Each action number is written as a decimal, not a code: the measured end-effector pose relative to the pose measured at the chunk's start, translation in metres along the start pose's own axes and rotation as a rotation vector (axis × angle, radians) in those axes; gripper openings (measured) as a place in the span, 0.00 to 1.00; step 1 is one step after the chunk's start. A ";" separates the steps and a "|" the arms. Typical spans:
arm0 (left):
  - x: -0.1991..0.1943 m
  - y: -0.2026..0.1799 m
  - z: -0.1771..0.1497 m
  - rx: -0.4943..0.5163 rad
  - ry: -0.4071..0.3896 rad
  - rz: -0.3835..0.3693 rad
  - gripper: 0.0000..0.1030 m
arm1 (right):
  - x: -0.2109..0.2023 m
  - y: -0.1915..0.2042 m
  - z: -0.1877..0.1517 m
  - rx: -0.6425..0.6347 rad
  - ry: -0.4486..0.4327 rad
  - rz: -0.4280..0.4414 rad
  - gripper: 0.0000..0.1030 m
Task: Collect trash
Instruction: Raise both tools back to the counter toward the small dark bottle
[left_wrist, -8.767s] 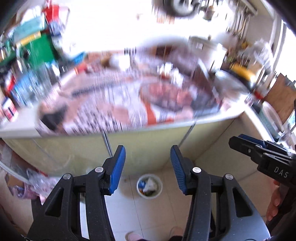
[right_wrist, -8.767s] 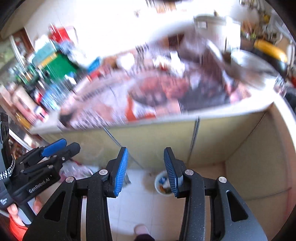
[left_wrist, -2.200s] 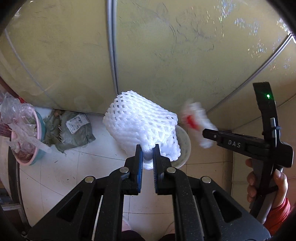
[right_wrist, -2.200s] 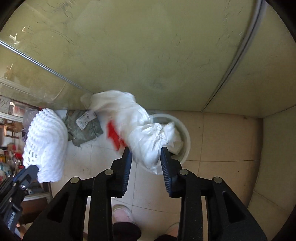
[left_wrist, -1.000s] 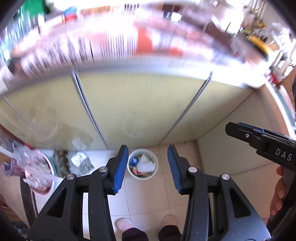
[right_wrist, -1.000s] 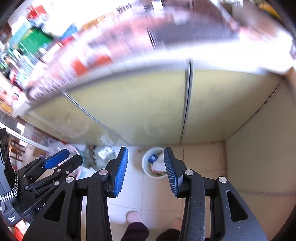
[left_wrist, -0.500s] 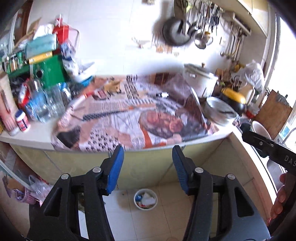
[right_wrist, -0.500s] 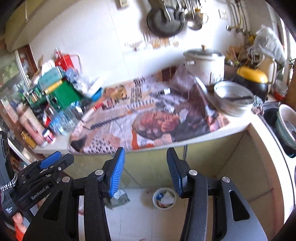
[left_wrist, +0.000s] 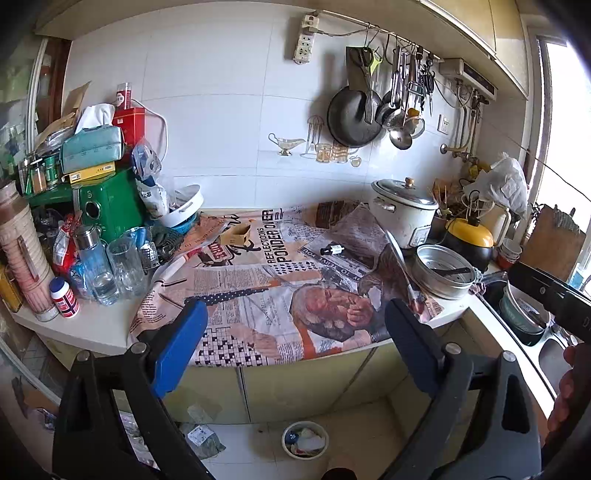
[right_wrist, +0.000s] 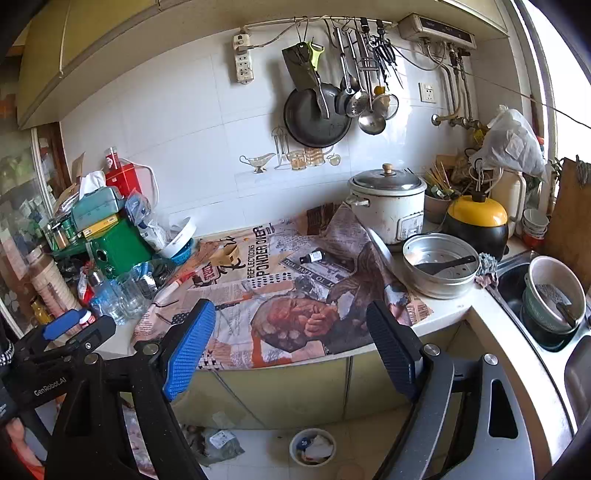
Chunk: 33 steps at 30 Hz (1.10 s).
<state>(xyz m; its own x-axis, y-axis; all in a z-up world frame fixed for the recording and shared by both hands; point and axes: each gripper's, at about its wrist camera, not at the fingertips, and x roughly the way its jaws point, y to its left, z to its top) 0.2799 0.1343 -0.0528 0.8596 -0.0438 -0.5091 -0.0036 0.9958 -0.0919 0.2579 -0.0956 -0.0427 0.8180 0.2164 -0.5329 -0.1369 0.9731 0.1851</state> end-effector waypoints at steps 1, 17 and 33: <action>0.008 -0.002 0.005 0.000 -0.003 0.005 0.94 | 0.004 -0.002 0.003 -0.006 -0.004 0.000 0.79; 0.173 -0.026 0.102 -0.078 0.012 0.167 0.95 | 0.156 -0.058 0.097 -0.128 0.059 0.117 0.79; 0.306 0.066 0.117 -0.201 0.163 0.296 0.95 | 0.341 -0.082 0.097 0.004 0.338 0.098 0.79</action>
<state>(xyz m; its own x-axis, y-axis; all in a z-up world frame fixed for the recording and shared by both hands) 0.6024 0.1962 -0.1143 0.7140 0.2149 -0.6664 -0.3534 0.9322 -0.0779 0.6021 -0.1095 -0.1597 0.5700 0.3227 -0.7556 -0.2026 0.9464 0.2514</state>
